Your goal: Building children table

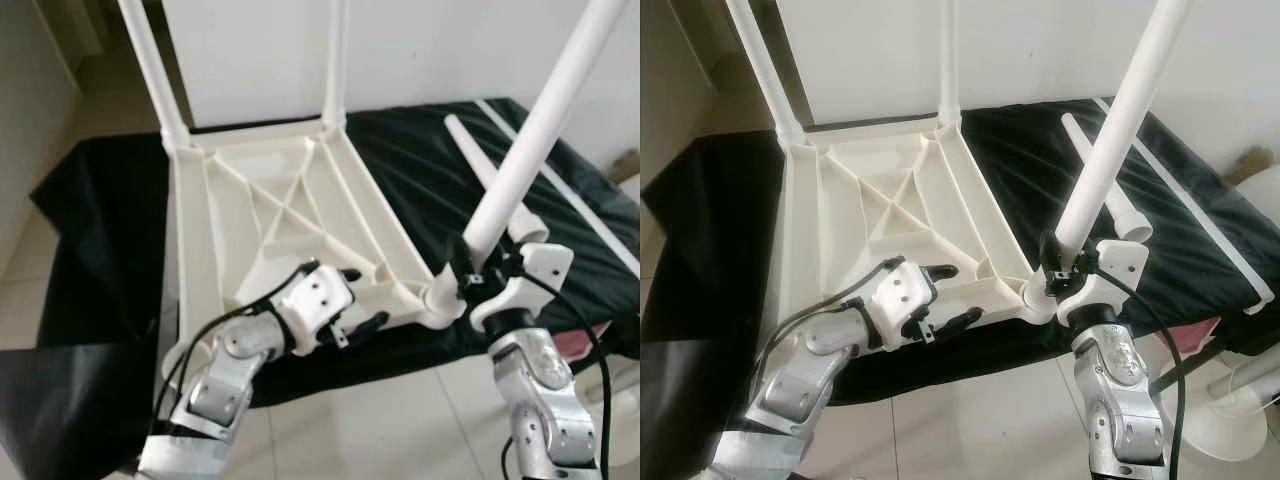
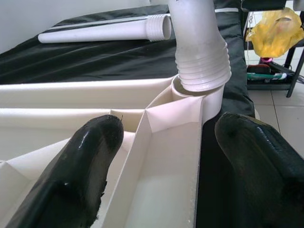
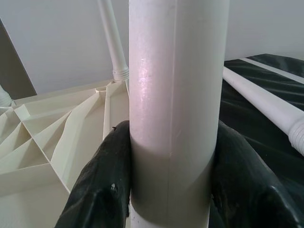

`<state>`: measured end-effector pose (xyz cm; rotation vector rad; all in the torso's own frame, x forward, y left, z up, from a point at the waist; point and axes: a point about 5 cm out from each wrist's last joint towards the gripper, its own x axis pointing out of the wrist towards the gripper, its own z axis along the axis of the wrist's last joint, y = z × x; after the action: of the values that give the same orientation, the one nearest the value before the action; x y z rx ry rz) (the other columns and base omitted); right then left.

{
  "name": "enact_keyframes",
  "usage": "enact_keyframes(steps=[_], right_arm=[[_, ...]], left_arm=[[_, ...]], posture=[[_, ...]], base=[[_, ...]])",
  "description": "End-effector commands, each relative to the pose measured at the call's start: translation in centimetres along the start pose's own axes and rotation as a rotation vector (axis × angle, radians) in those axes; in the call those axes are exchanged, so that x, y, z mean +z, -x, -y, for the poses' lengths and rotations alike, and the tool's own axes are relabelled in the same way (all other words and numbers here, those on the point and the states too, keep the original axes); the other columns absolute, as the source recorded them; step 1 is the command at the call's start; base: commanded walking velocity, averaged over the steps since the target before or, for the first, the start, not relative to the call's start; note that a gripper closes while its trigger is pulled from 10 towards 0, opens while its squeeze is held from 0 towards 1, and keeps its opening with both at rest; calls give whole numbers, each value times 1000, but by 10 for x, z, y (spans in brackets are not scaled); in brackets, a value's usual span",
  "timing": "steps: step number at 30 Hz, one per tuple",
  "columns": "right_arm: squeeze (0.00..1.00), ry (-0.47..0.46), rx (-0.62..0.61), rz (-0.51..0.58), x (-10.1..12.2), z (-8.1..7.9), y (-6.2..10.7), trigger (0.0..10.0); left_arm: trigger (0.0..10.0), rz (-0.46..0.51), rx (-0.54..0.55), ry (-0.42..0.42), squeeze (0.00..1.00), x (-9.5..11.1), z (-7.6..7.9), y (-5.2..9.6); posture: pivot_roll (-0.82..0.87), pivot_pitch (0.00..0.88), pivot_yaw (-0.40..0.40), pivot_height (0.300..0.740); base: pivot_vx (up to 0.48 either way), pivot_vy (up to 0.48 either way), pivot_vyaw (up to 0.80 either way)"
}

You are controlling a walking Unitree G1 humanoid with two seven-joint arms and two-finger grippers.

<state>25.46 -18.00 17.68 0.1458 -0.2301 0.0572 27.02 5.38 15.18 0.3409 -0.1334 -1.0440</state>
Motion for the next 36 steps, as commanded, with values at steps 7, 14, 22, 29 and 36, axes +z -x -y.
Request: enact_keyframes(steps=[7,14,22,29,36], right_arm=[[0,24,-18,9,-1,5,-4,10000],[0,33,-10,19,1,5,-7,10000],[0,66,15,26,2,5,-7,10000],[0,77,20,33,3,5,-7,10000],[0,84,26,34,3,5,-8,10000]], left_arm=[[10000,1,-105,59,0,2,17,5],[10000,-51,-165,82,0,-5,24,6],[10000,-79,-166,72,0,-6,25,7],[10000,-82,-160,61,0,-5,23,7],[10000,-75,-152,59,0,-3,21,6]], posture=[[-32,67,-35,740],[-26,70,-32,740],[-25,72,-32,740],[-26,69,-31,740],[-25,67,-32,740]], base=[[0,0,0],[0,0,0],[0,0,0],[0,0,0],[0,0,0]])
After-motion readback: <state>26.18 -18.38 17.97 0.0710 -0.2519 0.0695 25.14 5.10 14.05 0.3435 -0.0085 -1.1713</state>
